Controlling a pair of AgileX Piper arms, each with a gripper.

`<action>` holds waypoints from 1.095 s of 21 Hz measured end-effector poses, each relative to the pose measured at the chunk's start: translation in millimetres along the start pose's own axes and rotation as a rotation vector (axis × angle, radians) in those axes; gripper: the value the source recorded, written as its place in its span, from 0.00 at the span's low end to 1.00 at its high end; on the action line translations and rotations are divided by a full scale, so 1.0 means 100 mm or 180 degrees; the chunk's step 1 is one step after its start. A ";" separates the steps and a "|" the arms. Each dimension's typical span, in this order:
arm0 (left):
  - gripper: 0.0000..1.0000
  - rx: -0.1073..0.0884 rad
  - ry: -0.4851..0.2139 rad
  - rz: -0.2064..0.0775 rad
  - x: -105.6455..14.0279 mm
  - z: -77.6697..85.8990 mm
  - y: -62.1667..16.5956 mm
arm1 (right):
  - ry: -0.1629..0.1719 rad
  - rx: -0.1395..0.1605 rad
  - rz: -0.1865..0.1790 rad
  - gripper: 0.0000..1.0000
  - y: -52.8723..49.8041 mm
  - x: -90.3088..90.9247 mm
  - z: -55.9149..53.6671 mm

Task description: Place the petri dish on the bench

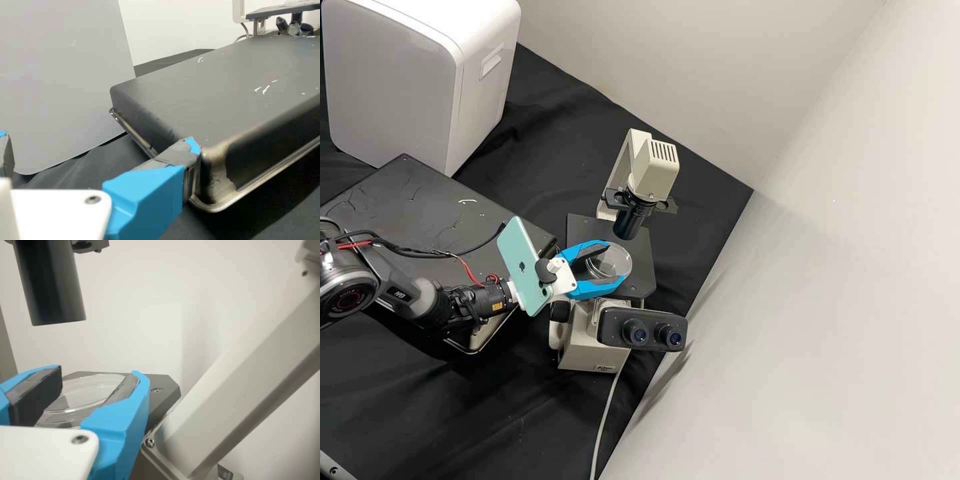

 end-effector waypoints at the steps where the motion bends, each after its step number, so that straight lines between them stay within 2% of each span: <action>1: 1.00 0.0000 0.0000 0.0000 0.00 0.00 0.000 | -0.0011 0.0002 0.0000 1.00 0.00 -0.01 0.01; 4: 1.00 0.0000 0.0000 0.0000 0.00 0.00 0.000 | -0.0019 -0.0105 0.0004 1.00 -0.02 -0.02 -0.01; 6: 1.00 0.0000 0.0000 0.0000 0.00 0.00 0.000 | 0.0029 -0.0150 -0.0006 1.00 -0.04 -0.03 -0.06; 9: 1.00 0.0000 0.0000 0.0000 0.00 0.00 0.000 | 0.0102 -0.0214 -0.0079 1.00 -0.06 -0.03 -0.09; 23: 1.00 0.0000 0.0000 0.0000 0.00 0.00 0.000 | 0.0160 -0.0265 -0.0151 1.00 -0.07 -0.07 -0.12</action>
